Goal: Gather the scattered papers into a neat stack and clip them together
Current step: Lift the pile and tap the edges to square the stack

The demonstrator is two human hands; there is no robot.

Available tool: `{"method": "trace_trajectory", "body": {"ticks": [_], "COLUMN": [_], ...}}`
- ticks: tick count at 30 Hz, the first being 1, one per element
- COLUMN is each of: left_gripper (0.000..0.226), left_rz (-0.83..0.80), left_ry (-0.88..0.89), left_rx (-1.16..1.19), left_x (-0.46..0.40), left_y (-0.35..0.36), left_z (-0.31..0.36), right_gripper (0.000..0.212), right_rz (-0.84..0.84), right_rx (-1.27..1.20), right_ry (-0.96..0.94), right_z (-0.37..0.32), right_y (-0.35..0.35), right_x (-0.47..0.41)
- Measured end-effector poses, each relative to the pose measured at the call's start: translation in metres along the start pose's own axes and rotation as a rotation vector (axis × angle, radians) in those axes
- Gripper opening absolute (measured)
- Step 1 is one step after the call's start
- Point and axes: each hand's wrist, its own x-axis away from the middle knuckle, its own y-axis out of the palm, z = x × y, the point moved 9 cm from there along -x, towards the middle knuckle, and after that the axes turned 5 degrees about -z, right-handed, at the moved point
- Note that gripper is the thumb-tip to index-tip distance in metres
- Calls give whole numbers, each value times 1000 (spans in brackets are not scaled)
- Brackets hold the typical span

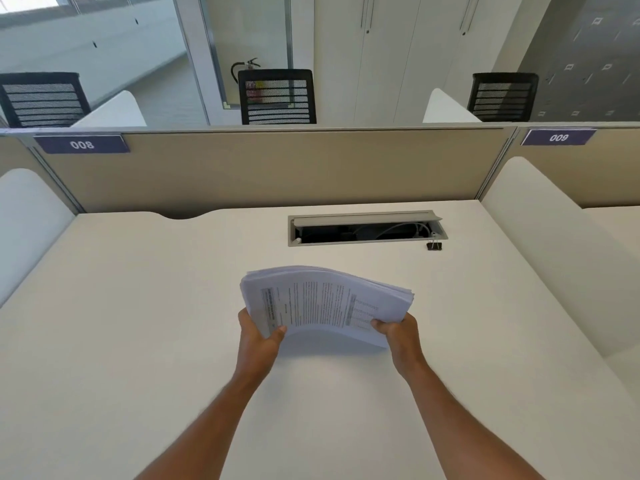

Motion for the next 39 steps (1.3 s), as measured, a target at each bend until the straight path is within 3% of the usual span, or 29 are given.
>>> {"method": "trace_trajectory", "body": {"ticks": [5,10,16,18,22,25,33,39], "left_gripper": [49,49,38,38,33,21,28,24], "left_rz": [131,77,38,40,45,59,173,79], "left_ry": [-7,-9,72,82,72,89,78,-48], "left_rx": [93,186,239,226,175,90,29,-17], "left_x": [-3,-4,-4,-7,-9,-7,-4,8], "left_y": [-20,-13,-9,-9,-11,-11,-20,-8], "left_z": [1,-8,-3,-3,-7,1,16,-23], "right_gripper": [30,34,17,17,39,37,35,31], "right_rz": [37,17,-7,-25,4,-7,25,-28], "right_rx": [-21,-25,-127,-126,-23,12,33,171], "right_ry": [17,-5,-80,-68,-33,-39,-111,-6], "right_z": [-2,-3,-16,-16,-13,-19,-35,1], "right_y": [-12,-4,-3,0,-6,-4,3,9], "right_x": [-3,-5,-3,-3,-3,-1,2,3]}}
